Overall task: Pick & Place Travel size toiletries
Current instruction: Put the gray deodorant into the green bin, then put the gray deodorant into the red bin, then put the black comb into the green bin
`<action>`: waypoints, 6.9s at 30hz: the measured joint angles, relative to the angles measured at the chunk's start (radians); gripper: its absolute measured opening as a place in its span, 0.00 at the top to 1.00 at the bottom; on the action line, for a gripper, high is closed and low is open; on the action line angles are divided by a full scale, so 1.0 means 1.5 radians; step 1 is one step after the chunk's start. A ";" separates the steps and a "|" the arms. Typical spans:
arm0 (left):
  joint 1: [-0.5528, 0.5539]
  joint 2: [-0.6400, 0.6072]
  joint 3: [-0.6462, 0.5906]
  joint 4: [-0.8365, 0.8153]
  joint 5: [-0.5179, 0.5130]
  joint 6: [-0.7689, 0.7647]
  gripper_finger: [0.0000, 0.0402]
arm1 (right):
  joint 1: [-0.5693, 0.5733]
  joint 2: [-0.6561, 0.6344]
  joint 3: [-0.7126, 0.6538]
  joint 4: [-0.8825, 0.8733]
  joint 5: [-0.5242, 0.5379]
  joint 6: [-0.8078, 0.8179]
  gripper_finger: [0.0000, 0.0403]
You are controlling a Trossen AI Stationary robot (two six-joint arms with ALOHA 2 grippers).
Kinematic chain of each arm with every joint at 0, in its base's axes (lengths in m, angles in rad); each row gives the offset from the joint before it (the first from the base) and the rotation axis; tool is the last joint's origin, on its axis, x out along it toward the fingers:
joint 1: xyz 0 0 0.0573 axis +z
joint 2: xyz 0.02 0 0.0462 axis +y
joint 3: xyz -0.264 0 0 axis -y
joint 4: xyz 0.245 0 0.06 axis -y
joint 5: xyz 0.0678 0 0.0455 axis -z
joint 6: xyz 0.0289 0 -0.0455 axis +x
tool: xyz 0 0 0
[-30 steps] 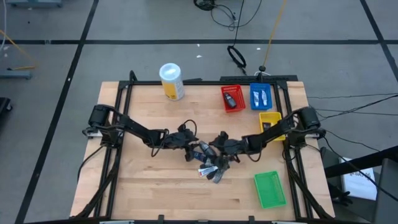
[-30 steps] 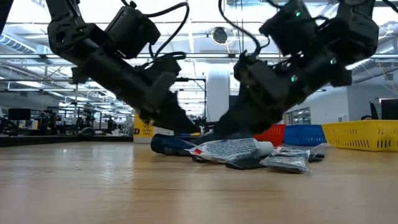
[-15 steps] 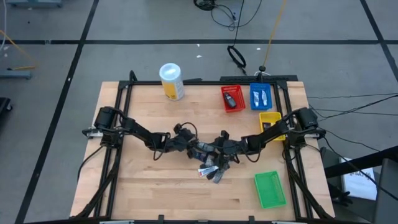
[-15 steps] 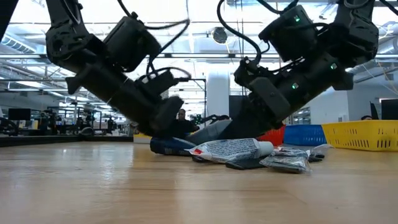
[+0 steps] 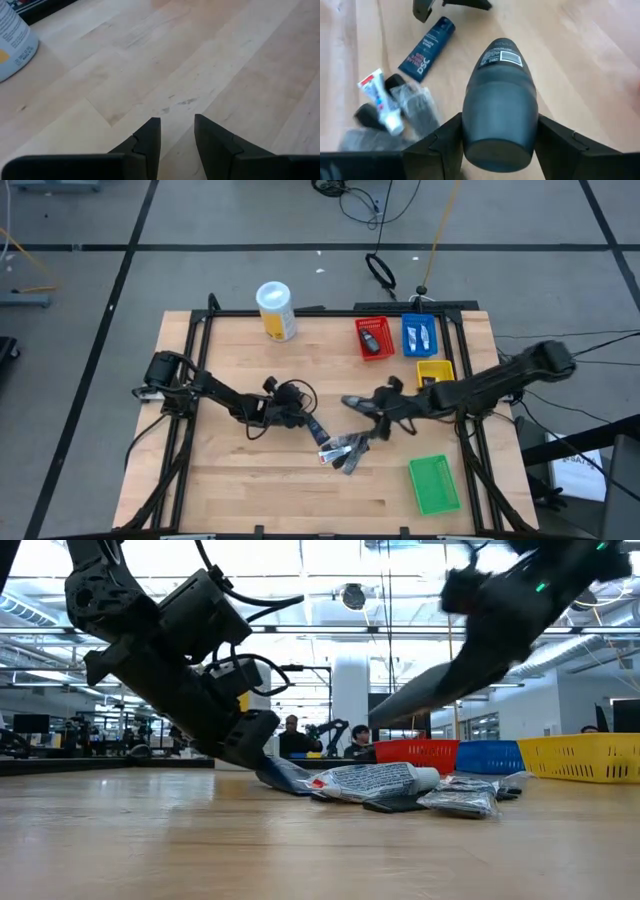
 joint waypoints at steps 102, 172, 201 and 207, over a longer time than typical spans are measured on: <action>-0.022 -0.001 0.000 0.069 0.019 0.033 0.70 | 0.280 -0.067 -0.004 -0.604 -0.198 0.655 0.45; -0.013 -0.001 0.000 0.121 0.018 0.083 0.70 | -0.404 0.033 0.087 0.087 0.053 -0.188 0.50; -0.019 -0.001 0.000 0.115 0.030 0.081 0.70 | -0.542 0.194 0.086 0.153 0.032 -0.172 0.38; -0.019 -0.001 0.000 0.114 0.030 0.081 0.70 | -0.452 0.067 0.073 0.112 -0.076 -0.186 0.41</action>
